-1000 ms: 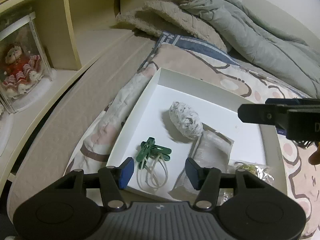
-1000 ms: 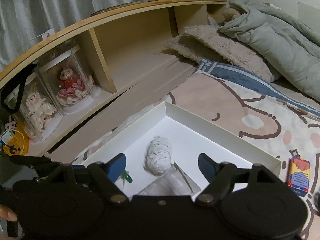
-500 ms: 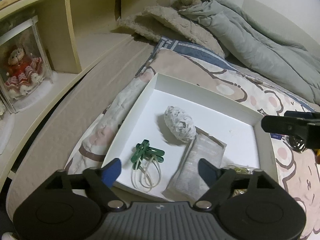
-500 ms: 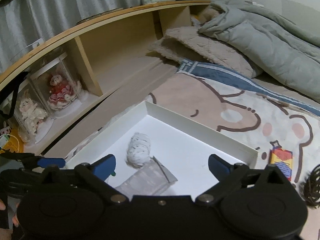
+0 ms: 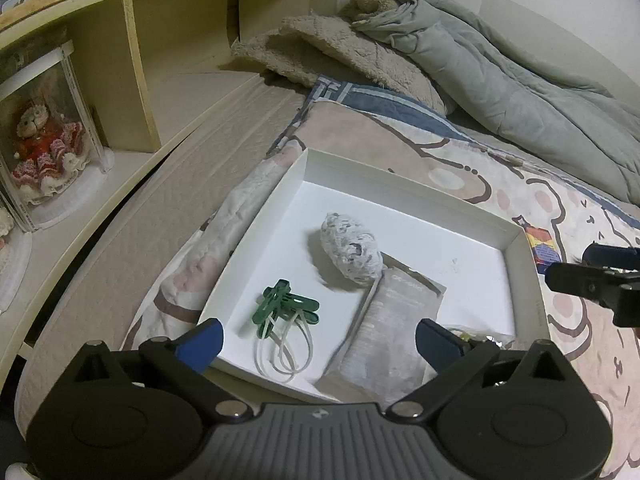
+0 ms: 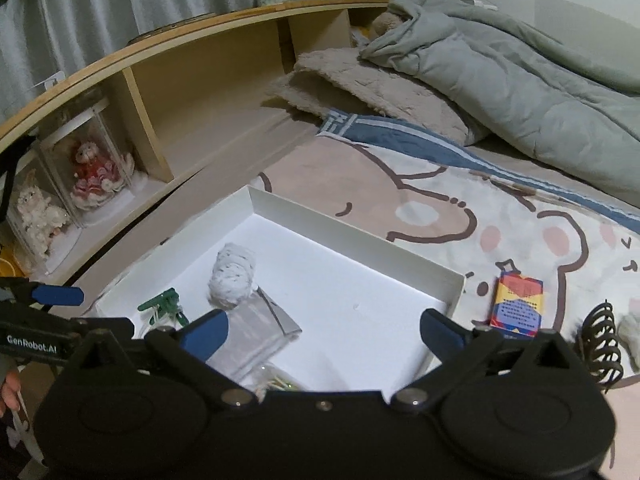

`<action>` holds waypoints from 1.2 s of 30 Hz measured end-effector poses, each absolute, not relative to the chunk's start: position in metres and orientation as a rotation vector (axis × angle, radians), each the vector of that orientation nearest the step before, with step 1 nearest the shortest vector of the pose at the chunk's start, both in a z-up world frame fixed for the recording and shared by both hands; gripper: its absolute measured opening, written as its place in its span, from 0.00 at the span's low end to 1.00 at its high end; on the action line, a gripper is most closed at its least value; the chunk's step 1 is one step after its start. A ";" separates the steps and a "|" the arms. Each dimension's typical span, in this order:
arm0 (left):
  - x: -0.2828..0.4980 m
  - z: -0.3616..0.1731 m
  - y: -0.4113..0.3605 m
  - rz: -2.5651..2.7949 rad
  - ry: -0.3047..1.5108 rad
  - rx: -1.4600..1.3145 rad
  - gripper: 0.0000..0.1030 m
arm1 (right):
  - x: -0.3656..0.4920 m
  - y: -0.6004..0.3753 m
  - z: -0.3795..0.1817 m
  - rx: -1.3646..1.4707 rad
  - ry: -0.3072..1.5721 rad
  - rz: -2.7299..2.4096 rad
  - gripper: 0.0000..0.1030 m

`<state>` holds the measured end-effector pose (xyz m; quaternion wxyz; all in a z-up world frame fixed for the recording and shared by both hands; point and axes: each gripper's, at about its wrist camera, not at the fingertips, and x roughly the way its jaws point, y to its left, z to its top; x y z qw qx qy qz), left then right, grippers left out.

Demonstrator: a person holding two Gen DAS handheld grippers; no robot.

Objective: Organize objects
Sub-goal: 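Withdraw both tools from the white box back over the bed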

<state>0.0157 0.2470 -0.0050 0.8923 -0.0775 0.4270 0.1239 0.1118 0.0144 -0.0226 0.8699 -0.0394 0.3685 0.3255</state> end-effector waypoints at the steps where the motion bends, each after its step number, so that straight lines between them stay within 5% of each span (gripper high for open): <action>1: 0.016 -0.005 0.246 0.257 0.885 -0.159 0.99 | 0.112 0.012 -0.023 -0.077 0.771 0.678 1.00; 36: 0.071 0.010 0.118 0.093 0.838 -0.061 1.00 | 0.122 -0.115 -0.021 -0.021 0.765 0.489 1.00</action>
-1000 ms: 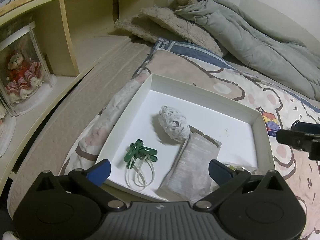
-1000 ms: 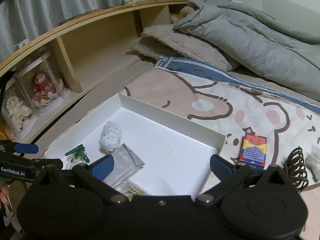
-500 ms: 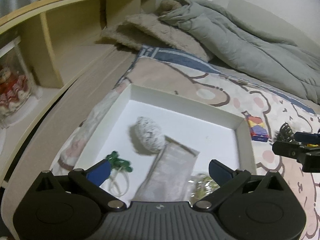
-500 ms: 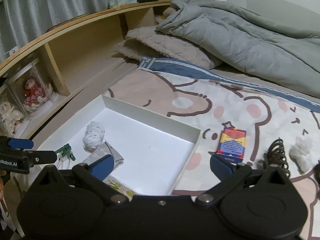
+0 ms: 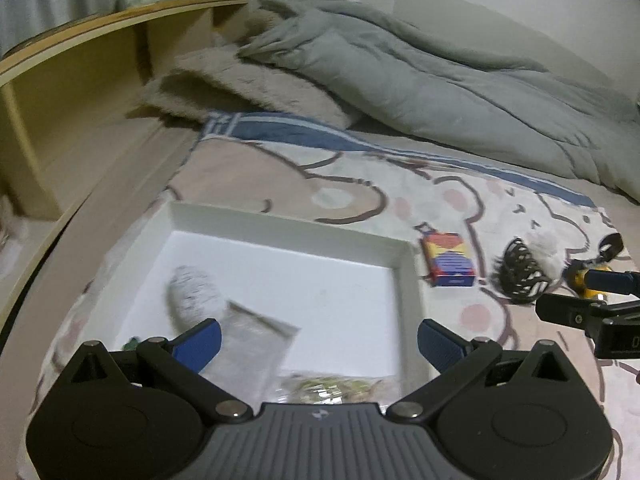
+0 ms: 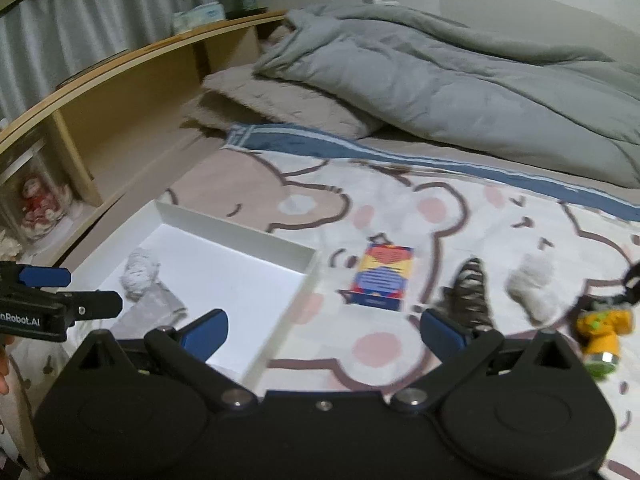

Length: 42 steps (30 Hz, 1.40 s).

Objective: Organize objects
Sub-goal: 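Withdraw both tools from the white box back over the bed, then reach the left tool to the black hair claw while the right tool reaches the yellow headlamp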

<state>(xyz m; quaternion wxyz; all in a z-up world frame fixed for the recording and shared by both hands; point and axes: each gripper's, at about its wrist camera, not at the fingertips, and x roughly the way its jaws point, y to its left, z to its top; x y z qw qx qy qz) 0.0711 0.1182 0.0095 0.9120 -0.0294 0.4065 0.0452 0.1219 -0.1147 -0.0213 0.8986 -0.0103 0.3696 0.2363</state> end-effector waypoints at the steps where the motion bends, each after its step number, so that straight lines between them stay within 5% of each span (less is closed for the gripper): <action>1: 0.072 0.009 0.113 0.084 0.838 -0.055 1.00 | 0.122 -0.121 -0.021 -0.019 0.765 0.476 1.00; 42: 0.144 -0.010 -0.047 -0.172 0.808 -0.110 0.99 | 0.149 -0.320 -0.045 0.147 0.770 0.014 1.00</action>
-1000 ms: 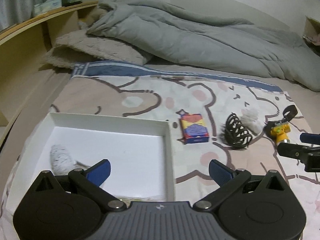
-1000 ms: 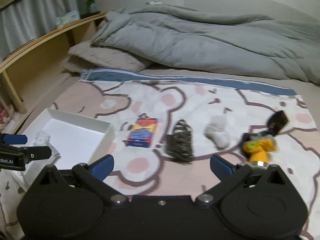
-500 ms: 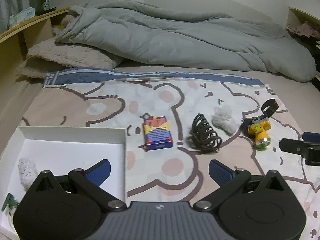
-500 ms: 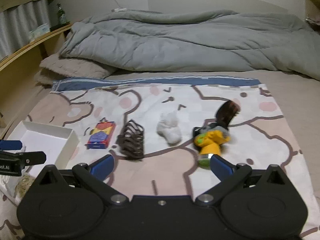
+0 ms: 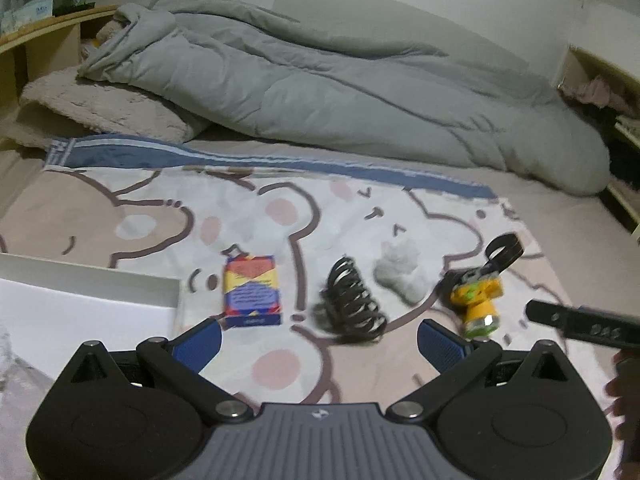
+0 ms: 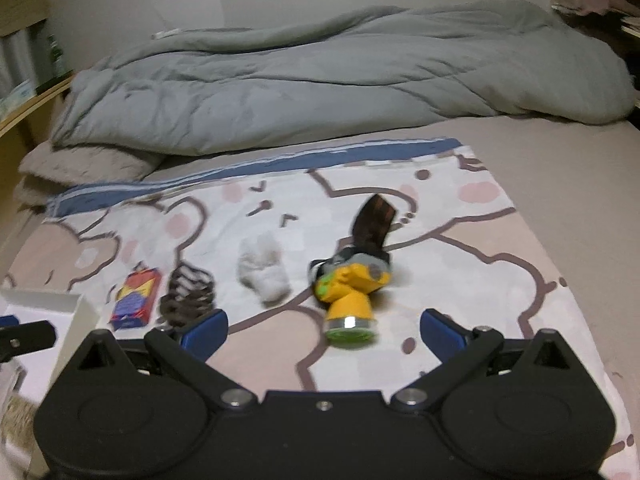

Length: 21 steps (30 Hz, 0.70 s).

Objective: Organize objects
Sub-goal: 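Reach the left tool to the black hair claw while the right tool reaches the yellow headlamp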

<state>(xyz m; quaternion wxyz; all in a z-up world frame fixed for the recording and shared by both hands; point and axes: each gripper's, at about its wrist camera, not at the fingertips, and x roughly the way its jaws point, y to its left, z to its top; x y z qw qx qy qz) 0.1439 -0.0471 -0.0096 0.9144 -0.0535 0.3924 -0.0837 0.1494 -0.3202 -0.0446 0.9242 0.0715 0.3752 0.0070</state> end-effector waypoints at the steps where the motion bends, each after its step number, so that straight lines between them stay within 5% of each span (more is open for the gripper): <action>1: 0.147 -0.010 -0.049 -0.177 0.805 -0.123 0.98 | 0.152 -0.322 -0.047 0.153 0.767 -0.001 1.00; 16: 0.203 -0.059 -0.083 -0.226 0.895 -0.285 0.72 | 0.194 -0.350 -0.082 0.319 0.795 -0.057 0.99; 21: 0.216 -0.077 -0.089 -0.202 0.922 -0.335 0.68 | 0.202 -0.362 -0.092 0.376 0.814 -0.084 0.79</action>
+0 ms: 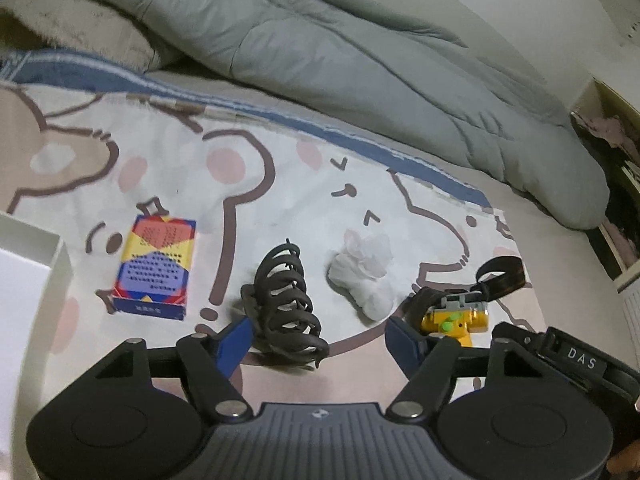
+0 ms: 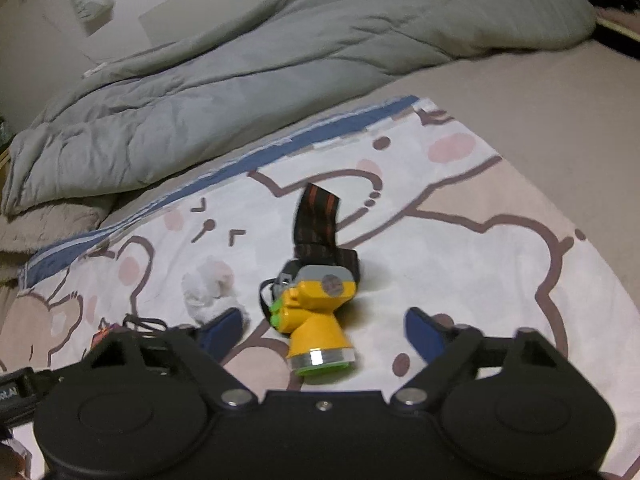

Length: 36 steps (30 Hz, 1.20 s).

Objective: Organize objects
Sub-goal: 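Reach the left tool to the black hair claw while the right tool reaches the yellow headlamp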

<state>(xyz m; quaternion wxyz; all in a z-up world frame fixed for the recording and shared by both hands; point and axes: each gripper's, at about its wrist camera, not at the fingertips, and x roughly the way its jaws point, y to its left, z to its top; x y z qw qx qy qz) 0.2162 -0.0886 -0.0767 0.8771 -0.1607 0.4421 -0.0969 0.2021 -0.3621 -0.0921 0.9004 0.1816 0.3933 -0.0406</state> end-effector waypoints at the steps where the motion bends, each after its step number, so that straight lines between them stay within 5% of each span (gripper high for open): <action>1: 0.219 -0.080 -0.089 -0.202 0.929 -0.345 0.65 | 0.204 -0.364 -0.095 0.383 0.818 -0.089 0.74; 6: 0.230 -0.098 -0.090 -0.197 0.973 -0.381 0.58 | 0.213 -0.367 -0.112 0.389 0.866 -0.093 0.60; 11: 0.237 -0.106 -0.092 -0.190 0.975 -0.371 0.56 | 0.224 -0.362 -0.123 0.398 0.886 -0.049 0.59; 14: 0.240 -0.108 -0.089 -0.174 0.971 -0.363 0.42 | 0.232 -0.352 -0.129 0.381 0.909 -0.024 0.59; 16: 0.241 -0.109 -0.086 -0.175 0.983 -0.368 0.42 | 0.237 -0.345 -0.134 0.341 0.931 -0.019 0.59; 19: 0.242 -0.109 -0.084 -0.191 0.999 -0.361 0.41 | 0.241 -0.337 -0.139 0.262 0.953 -0.034 0.50; 36: 0.193 -0.086 -0.039 -0.233 1.035 -0.252 0.22 | 0.174 -0.328 -0.121 0.030 1.046 0.159 0.49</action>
